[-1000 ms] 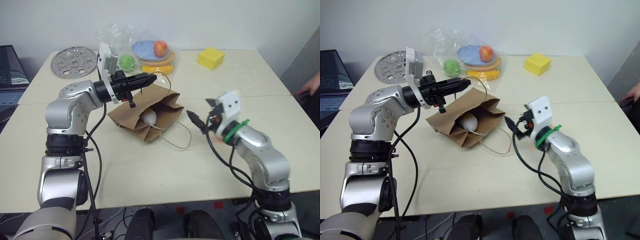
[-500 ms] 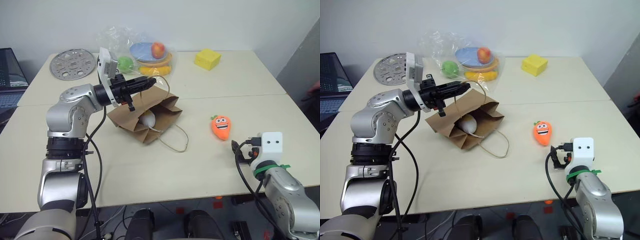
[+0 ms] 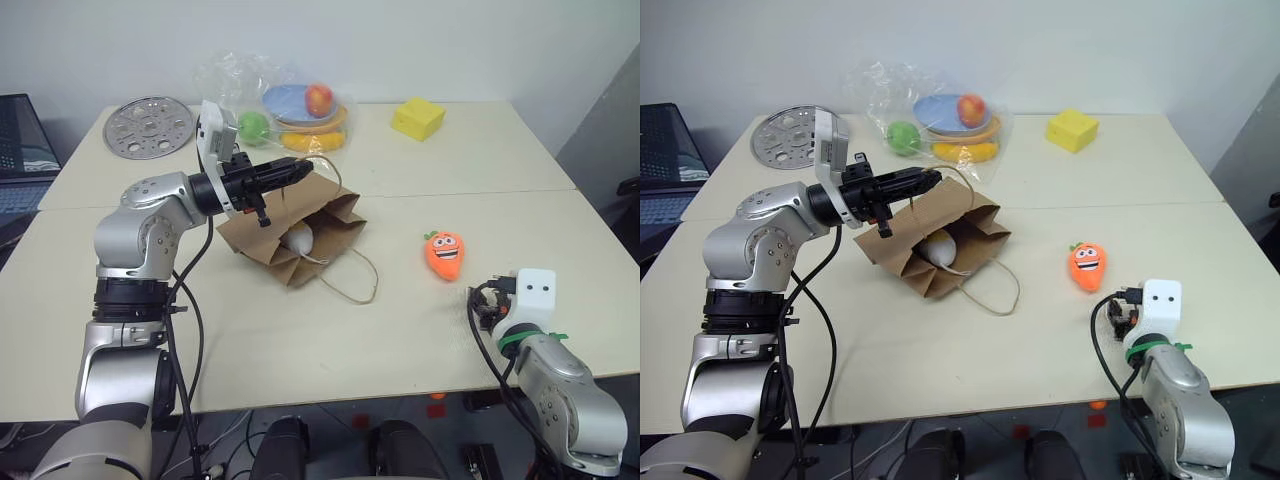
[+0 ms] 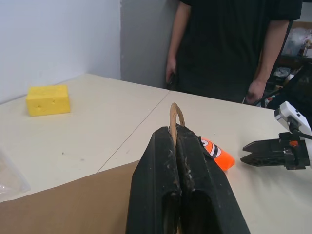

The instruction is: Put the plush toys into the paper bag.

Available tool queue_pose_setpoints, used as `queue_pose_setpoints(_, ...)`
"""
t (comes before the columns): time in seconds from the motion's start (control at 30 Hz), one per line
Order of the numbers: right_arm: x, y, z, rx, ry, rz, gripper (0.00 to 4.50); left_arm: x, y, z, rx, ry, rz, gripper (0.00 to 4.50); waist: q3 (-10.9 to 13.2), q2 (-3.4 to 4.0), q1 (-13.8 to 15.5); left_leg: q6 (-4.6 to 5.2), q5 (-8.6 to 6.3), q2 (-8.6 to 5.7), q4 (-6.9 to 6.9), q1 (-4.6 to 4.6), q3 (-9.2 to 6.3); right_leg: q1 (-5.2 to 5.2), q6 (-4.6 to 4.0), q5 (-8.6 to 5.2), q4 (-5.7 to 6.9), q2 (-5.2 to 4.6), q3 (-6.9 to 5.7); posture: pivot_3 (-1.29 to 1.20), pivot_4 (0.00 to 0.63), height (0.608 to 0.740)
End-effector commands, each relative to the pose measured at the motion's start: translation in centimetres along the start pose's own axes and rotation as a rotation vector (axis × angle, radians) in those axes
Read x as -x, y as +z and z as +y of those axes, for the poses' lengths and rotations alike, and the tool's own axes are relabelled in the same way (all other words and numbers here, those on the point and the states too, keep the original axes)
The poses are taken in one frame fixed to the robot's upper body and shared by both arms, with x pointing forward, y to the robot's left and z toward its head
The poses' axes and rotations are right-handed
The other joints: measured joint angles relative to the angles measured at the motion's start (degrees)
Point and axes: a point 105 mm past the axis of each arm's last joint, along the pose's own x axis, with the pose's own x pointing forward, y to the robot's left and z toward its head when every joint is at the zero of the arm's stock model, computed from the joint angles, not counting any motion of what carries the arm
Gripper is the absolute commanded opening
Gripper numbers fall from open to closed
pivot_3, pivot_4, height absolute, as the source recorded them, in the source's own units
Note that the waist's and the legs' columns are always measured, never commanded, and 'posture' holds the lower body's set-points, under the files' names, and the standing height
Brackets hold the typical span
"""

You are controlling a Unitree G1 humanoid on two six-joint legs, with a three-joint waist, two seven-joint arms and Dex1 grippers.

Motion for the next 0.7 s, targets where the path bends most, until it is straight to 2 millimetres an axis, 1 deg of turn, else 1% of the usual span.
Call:
queue_pose_setpoints(0.03, 0.0, 2.3, 0.5, 0.04, 0.023, -0.095, 0.55, -0.1, 1.4, -0.4, -0.048, -0.016, -0.031, 0.0, 0.0, 0.0, -0.02, 0.0, 0.0, 0.0, 0.0, 0.0, 0.0, 0.0, 0.0, 0.0, 0.0, 0.0, 0.0, 0.0, 0.15, 0.74)
queue_pose_setpoints(0.07, 0.0, 3.1, 0.8, 0.069, 0.029, -0.133, 0.13, -0.1, 1.4, -0.4, -0.049, -0.015, -0.032, 0.0, 0.0, 0.0, 0.01, 0.0, 0.0, 0.0, -0.01, 0.0, -0.01, 0.0, 0.0, 0.0, -0.01, 0.0, -0.01, 0.0, 0.15, 0.74)
queue_pose_setpoints(0.1, 0.2, 3.8, 1.2, 0.093, 0.054, -0.168, 0.03, 0.0, 1.5, -0.4, -0.05, -0.013, -0.033, 0.0, 0.0, 0.0, 0.02, 0.0, 0.0, -0.01, -0.01, -0.01, -0.01, 0.0, 0.0, 0.0, -0.02, 0.0, -0.01, 0.0, 0.15, 0.74)
queue_pose_setpoints(0.13, 0.3, 4.2, 1.5, 0.109, 0.072, -0.192, 0.03, -0.1, 1.5, -0.4, -0.051, -0.011, -0.033, 0.0, 0.0, 0.0, 0.02, 0.0, 0.0, -0.02, -0.01, -0.02, 0.0, -0.01, 0.0, 0.0, -0.03, 0.0, -0.01, 0.0, 0.15, 0.74)
queue_pose_setpoints(0.17, 0.3, 4.3, 2.0, 0.099, 0.105, -0.197, 0.26, -0.1, 1.5, -0.4, -0.051, -0.01, -0.033, 0.0, 0.0, 0.0, 0.03, 0.01, 0.0, -0.02, -0.01, -0.02, 0.0, 0.0, 0.0, 0.0, -0.05, 0.0, -0.01, 0.0, 0.15, 0.74)
queue_pose_setpoints(0.27, 0.0, 4.0, 2.3, 0.102, 0.132, -0.19, 1.04, -0.1, 1.4, -0.5, -0.048, -0.011, -0.033, 0.0, 0.0, 0.0, 0.06, 0.01, 0.0, -0.01, -0.02, -0.02, -0.03, 0.0, 0.0, 0.0, -0.04, 0.01, -0.03, 0.0, 0.15, 0.74)
queue_pose_setpoints(0.4, -0.9, 4.1, 2.8, 0.102, 0.171, -0.181, 2.48, -0.1, 1.5, -0.5, -0.048, -0.008, -0.031, 0.0, 0.0, 0.0, 0.04, 0.01, 0.0, -0.02, 0.01, -0.02, -0.01, 0.01, 0.0, 0.0, -0.04, 0.0, -0.01, 0.0, 0.15, 0.74)
queue_pose_setpoints(0.47, -1.4, 4.4, 2.8, 0.118, 0.171, -0.179, 3.16, -0.1, 1.5, -0.5, -0.046, -0.007, -0.031, 0.0, 0.0, 0.0, -0.01, 0.01, 0.0, -0.01, 0.03, -0.02, -0.01, 0.01, 0.01, 0.02, -0.02, 0.0, -0.01, 0.0, 0.15, 0.74)
queue_pose_setpoints(0.57, -2.3, 4.7, 2.7, 0.144, 0.149, -0.17, 4.32, -0.1, 1.6, -0.5, -0.042, -0.005, -0.033, 0.0, 0.0, 0.0, 0.03, 0.02, 0.01, -0.01, 0.02, -0.02, -0.02, 0.0, -0.01, 0.04, -0.02, 0.01, -0.02, 0.0, 0.15, 0.74)
queue_pose_setpoints(0.6, -2.5, 4.6, 2.8, 0.145, 0.153, -0.163, 4.45, -0.1, 1.5, -0.5, -0.041, -0.005, -0.032, 0.0, 0.0, 0.0, 0.05, 0.02, 0.01, -0.01, 0.02, -0.02, -0.02, 0.0, -0.01, 0.04, -0.02, 0.01, -0.03, 0.0, 0.15, 0.74)
queue_pose_setpoints(0.7, -3.1, 4.0, 2.7, 0.149, 0.136, -0.133, 4.45, -0.2, 1.4, -0.5, -0.038, -0.002, -0.03, 0.0, 0.0, 0.0, 0.07, 0.02, 0.01, -0.01, -0.01, -0.03, -0.02, 0.0, -0.01, 0.03, -0.05, 0.0, -0.02, 0.0, 0.15, 0.74)
